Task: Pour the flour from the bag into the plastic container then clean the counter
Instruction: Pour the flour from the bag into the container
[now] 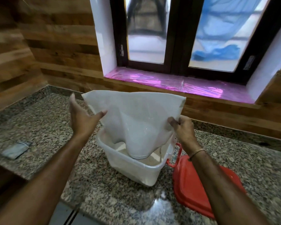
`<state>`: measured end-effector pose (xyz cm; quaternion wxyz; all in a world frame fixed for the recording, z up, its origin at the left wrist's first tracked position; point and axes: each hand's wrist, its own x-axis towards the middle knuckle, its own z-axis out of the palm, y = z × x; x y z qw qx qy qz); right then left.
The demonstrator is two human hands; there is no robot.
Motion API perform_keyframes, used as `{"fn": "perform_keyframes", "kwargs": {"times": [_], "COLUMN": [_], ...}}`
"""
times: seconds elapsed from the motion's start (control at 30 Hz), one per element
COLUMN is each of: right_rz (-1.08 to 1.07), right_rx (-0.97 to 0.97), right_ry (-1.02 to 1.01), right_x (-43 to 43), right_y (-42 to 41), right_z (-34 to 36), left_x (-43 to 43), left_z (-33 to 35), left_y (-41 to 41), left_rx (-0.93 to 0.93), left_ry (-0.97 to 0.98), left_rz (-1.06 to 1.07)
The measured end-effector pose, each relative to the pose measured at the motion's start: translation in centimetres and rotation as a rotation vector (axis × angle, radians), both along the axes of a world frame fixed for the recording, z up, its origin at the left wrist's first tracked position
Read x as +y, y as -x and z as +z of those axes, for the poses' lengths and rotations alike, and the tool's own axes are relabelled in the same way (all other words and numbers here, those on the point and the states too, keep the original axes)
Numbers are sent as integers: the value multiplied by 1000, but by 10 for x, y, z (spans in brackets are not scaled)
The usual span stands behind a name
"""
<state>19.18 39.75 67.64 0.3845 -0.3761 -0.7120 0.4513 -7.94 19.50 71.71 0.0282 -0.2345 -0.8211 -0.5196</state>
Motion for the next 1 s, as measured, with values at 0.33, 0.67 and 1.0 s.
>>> {"fn": "perform_keyframes", "kwargs": {"times": [0.33, 0.67, 1.0], "right_rz": [295, 90, 52], "right_rx": [224, -8, -193], "right_ry": [152, 85, -68], "right_x": [9, 17, 24], "right_y": [2, -11, -10], "right_z": [11, -17, -18], "left_x": [-11, 4, -1], "left_z": [-35, -16, -12], "left_y": [5, 4, 17], "left_rx": [-629, -333, -333], "left_ry": [-364, -329, -362], "left_rz": [-291, -227, -299]}}
